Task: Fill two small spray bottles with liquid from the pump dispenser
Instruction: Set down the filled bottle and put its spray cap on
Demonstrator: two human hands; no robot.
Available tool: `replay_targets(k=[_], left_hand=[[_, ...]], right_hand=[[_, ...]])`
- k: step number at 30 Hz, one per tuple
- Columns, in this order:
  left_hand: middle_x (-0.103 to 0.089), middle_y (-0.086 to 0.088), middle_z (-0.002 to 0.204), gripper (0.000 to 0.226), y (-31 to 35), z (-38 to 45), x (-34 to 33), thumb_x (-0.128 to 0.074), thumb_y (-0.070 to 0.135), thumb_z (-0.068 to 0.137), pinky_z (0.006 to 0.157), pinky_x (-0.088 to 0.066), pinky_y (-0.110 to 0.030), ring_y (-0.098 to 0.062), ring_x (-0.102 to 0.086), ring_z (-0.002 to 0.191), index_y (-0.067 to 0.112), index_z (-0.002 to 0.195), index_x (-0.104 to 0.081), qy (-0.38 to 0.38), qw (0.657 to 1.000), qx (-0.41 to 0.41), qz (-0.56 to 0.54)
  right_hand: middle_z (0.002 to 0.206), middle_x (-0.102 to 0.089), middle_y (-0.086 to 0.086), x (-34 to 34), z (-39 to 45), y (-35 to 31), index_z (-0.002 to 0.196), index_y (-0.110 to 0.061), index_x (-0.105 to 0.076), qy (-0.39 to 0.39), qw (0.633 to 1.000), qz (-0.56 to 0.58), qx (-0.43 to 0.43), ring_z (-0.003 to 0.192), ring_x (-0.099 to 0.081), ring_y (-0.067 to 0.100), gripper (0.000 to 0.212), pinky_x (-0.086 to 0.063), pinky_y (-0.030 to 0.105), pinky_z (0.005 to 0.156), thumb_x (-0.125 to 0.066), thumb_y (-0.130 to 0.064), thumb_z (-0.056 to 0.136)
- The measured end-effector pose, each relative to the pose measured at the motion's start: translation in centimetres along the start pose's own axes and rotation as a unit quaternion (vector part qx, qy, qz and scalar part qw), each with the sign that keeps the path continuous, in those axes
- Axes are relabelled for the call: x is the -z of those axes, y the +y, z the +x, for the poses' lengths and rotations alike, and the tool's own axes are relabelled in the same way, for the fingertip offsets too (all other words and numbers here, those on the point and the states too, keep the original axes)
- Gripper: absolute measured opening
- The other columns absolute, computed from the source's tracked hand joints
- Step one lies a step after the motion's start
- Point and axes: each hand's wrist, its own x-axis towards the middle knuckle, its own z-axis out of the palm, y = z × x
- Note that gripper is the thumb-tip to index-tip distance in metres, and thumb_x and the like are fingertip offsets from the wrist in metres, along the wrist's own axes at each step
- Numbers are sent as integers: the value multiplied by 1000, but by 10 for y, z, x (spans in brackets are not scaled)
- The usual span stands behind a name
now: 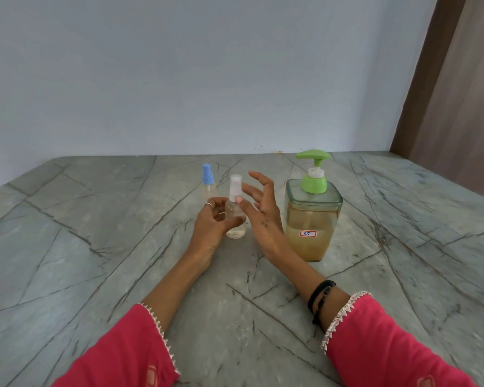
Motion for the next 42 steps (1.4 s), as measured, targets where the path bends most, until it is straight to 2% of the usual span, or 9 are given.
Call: replay_targets(k=[2,5,9,16,20,24,33,39,42], left_hand=[[-66,-5,107,40,1,-1,-2,-74,10,74,79,-51,-22,-17,-64,99,13,109,-55,-7,1000,1,-7],[-66,-5,106,43,2,-2,-3,-77,10,71,71,-51,-16,-14,-64,94,12,108,-54,6,1000,-2,-2],[-64,-4,105,43,3,-4,-7,-77,13,71,69,-49,-16,-13,-63,95,12,106,-52,32,999,-19,35],[-65,-1,100,40,5,-3,-5,-76,13,72,62,-48,-9,-6,-63,87,13,104,-51,19,999,-6,30],[-64,0,101,43,6,-4,-6,-78,15,71,64,-47,-12,-8,-62,91,14,105,-52,24,999,-5,34],[-63,-3,100,45,6,-5,-10,-80,16,67,67,-48,-19,-12,-62,89,14,102,-51,58,996,-14,61],[-61,-3,91,41,12,-11,-19,-79,12,69,62,-45,-14,-3,-57,76,11,96,-47,94,991,-36,85],[-58,7,91,38,9,-13,-18,-76,14,74,64,-44,-9,-5,-56,84,14,99,-47,80,991,-49,90],[-56,4,105,41,4,-12,-20,-75,17,75,72,-38,-13,-10,-52,98,15,105,-47,83,988,-63,113]], right_hand=[[121,-63,7,1,1,-1,124,-33,-42,4,1000,15,-18,105,-63,14,40,-52,18,82,-59,-16,92],[107,-64,1,1,3,-6,108,-33,-41,21,999,16,-26,92,-63,9,36,-48,11,69,-62,-10,90],[98,-53,-1,-4,6,-3,92,-34,-37,73,996,-41,-10,100,-55,15,41,-40,11,77,-71,-14,82],[126,-53,-6,-2,2,-4,113,-33,-38,15,999,-33,-14,119,-49,11,47,-38,6,84,-71,-18,84],[118,-66,5,-1,1,-7,108,-38,-43,3,999,12,-31,109,-63,18,38,-50,32,92,-64,-14,89],[113,-69,10,-1,6,-8,99,-35,-39,16,998,15,-53,104,-65,25,39,-51,40,92,-67,-11,86],[108,-70,7,-5,10,-12,93,-28,-35,85,993,-62,-59,93,-63,12,41,-40,1,60,-73,-15,81],[110,-63,-5,-2,2,-9,110,-27,-35,50,995,-69,-59,90,-56,-4,45,-38,-2,66,-72,-23,83],[121,-55,-5,0,-1,-2,116,-29,-35,24,994,-82,-69,112,-50,9,49,-36,5,78,-72,-28,82]])
